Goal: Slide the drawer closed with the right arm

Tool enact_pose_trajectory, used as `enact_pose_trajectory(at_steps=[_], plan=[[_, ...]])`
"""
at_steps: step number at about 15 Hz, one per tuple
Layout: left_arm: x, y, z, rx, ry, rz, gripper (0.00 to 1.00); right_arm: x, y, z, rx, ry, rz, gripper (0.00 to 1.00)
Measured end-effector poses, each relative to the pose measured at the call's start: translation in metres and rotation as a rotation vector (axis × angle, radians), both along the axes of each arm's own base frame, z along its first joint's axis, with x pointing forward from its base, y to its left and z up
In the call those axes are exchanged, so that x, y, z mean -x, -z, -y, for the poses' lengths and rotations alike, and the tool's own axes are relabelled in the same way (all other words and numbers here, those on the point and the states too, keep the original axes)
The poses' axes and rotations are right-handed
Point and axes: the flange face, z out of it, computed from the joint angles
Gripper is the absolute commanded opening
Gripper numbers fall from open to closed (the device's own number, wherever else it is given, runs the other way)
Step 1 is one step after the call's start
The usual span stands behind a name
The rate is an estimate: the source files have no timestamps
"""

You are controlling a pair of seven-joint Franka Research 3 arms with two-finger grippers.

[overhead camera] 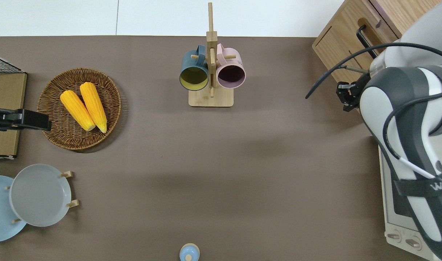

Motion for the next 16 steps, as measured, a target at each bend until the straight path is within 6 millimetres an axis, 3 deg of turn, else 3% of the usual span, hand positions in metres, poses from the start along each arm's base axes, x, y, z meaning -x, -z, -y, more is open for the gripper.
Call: enact_pose_trajectory(at_steps=[3, 7, 16], plan=[[0.0, 0.0, 0.0, 0.0, 0.0, 0.0, 1.0, 0.021, -0.022, 0.002, -0.016, -0.112, 0.006, 0.0], [0.0, 0.0, 0.0, 0.0, 0.0, 0.0, 1.0, 0.045, -0.04, 0.021, -0.026, -0.237, 0.021, 0.0], [0.0, 0.0, 0.0, 0.0, 0.0, 0.0, 1.0, 0.079, -0.046, 0.026, 0.018, -0.348, 0.082, 0.0]])
